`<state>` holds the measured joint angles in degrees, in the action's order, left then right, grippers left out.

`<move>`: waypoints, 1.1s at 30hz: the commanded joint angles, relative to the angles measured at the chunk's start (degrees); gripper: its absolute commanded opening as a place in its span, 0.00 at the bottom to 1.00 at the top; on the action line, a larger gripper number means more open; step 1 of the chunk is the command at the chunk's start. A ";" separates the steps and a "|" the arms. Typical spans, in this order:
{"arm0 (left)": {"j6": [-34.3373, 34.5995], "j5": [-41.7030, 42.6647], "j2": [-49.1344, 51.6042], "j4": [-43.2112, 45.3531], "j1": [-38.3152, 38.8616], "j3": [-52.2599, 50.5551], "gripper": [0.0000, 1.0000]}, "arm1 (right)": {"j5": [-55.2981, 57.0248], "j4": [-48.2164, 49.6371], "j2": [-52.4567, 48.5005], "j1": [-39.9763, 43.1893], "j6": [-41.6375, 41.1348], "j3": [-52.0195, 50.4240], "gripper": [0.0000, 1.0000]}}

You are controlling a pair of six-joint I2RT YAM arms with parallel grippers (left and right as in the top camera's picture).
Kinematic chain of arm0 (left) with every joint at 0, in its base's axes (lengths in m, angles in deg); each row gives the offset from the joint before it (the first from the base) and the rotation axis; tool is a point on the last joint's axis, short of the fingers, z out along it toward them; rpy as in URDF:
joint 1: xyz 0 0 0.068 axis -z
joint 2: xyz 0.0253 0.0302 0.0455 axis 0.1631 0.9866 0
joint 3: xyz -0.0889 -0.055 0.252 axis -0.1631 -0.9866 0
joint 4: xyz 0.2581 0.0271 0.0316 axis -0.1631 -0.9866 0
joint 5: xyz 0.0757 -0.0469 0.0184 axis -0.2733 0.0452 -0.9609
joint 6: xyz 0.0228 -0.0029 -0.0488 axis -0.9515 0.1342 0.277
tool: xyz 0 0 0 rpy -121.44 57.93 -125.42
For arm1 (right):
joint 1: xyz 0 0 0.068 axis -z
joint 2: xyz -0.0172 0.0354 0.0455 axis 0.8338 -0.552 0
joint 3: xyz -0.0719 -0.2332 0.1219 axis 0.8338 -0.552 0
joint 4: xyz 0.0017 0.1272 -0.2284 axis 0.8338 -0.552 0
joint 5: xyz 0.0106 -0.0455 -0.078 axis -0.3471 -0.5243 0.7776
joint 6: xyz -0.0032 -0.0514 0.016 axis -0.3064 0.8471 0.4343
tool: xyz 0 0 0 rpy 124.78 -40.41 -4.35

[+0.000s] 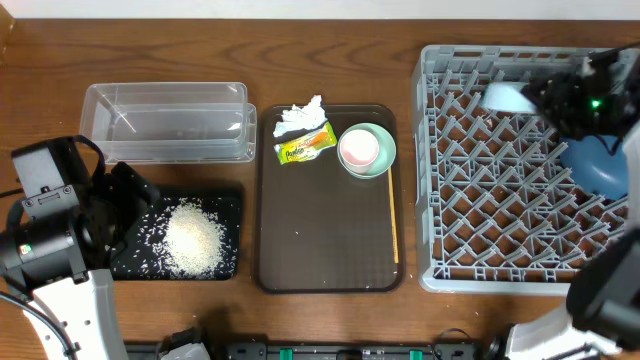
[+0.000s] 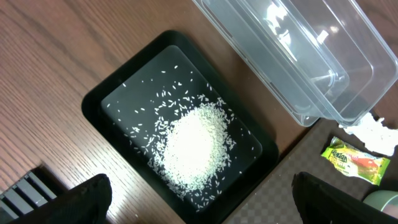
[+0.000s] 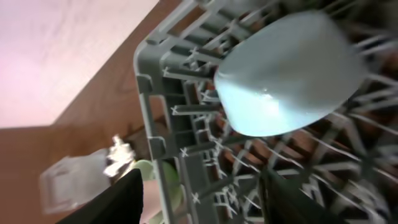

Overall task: Sort waste into correct bins and load items into the dishwasher rack
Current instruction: 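Set the light blue bowl upside down in the rack and release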

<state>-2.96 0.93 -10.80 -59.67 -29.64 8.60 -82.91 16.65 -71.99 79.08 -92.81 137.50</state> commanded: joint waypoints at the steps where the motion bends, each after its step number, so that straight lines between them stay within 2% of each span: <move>1: 0.02 -0.31 0.00 -0.20 -0.31 0.57 0.95 | 7.67 -1.62 3.98 0.04 1.01 0.28 0.58; 6: 0.04 -0.31 0.00 -0.20 -0.31 0.57 0.95 | 7.72 -3.37 8.55 -1.38 0.98 0.28 0.57; 10: 0.02 -0.31 0.00 -0.20 -0.31 0.57 0.95 | 10.97 -3.39 11.23 -4.22 0.96 0.26 0.50; 11: 0.04 -0.31 0.00 -0.20 -0.31 0.57 0.95 | 12.33 -2.73 11.26 -5.01 0.98 0.28 0.45; 14: 0.04 -0.31 0.00 -0.20 -0.31 0.57 0.95 | 20.59 2.38 10.03 -8.85 0.94 -0.24 0.10; 16: 0.04 -0.31 0.00 -0.20 -0.31 0.57 0.95 | 28.48 7.63 7.93 -11.32 0.11 -0.79 0.01; 20: 0.04 -0.31 0.00 -0.20 -0.31 0.57 0.95 | 37.48 16.76 1.92 -13.84 -0.31 -0.87 0.01; 24: 0.02 -0.31 0.00 -0.20 -0.31 0.57 0.95 | 38.07 23.67 -5.35 -14.10 -0.31 -0.87 0.01; 28: 0.04 -0.31 0.00 -0.20 -0.31 0.57 0.95 | 38.07 24.11 -9.97 -14.08 -0.31 -0.87 0.01; 33: 0.04 -0.31 0.00 -0.20 -0.31 0.57 0.95 | 38.07 22.47 -10.49 -13.97 -0.28 -0.85 0.01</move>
<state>-2.99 0.93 -10.80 -59.67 -29.64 8.60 -46.27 39.08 -83.61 65.14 -92.96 136.15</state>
